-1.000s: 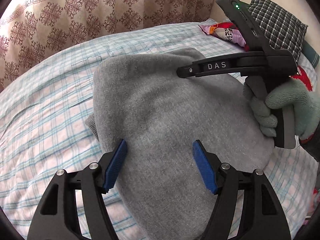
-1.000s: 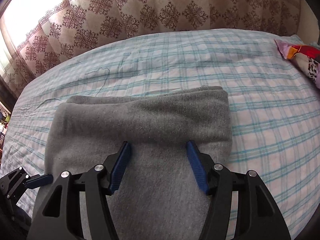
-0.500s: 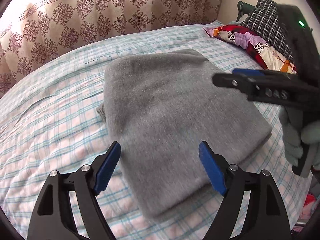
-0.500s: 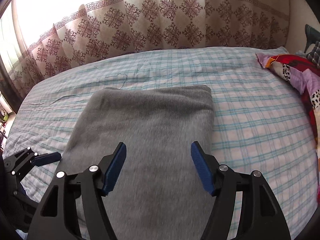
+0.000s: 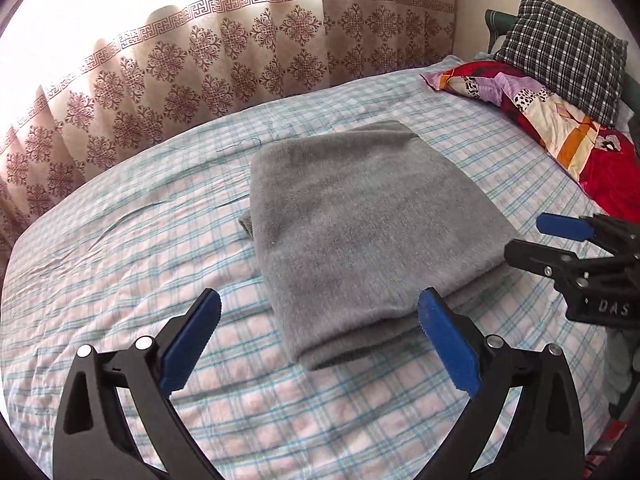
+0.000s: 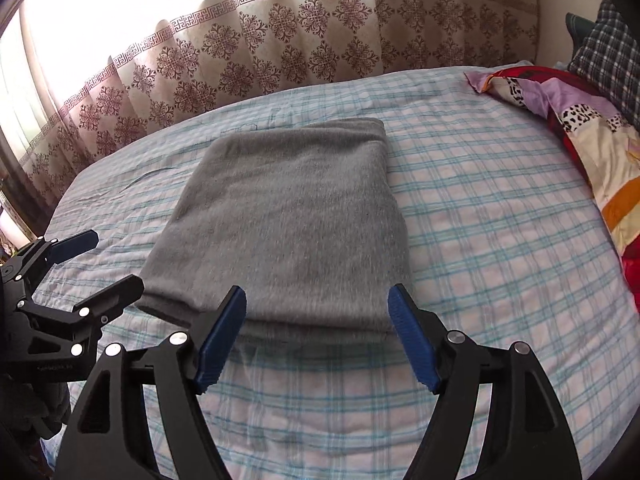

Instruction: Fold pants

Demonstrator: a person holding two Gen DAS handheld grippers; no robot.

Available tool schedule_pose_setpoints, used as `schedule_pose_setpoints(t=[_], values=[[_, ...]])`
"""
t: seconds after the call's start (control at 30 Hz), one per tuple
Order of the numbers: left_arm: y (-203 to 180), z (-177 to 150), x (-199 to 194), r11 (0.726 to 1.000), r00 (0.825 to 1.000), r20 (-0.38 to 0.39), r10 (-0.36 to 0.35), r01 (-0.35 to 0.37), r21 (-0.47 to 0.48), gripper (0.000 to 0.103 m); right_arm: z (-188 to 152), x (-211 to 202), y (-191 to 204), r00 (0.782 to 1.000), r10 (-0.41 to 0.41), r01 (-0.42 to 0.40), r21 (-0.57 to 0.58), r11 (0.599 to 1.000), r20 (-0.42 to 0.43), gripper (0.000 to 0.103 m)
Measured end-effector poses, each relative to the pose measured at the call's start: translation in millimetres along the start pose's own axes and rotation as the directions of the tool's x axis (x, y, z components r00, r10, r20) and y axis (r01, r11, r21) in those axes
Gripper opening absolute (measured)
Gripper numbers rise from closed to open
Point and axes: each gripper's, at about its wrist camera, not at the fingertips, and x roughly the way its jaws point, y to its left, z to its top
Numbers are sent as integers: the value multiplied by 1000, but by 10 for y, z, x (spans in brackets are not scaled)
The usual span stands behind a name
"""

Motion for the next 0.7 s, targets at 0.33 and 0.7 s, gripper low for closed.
schedule_pose_setpoints(t=[0.33, 0.7], values=[[-98, -105, -389, 996, 994, 61, 87, -85, -40, 100, -117, -408, 68, 991, -81, 82, -8, 997, 107, 83], [-161, -104, -562, 982, 981, 97, 169, -159, -106, 100, -143, -440, -11, 978, -147, 148, 7, 989, 149, 87]])
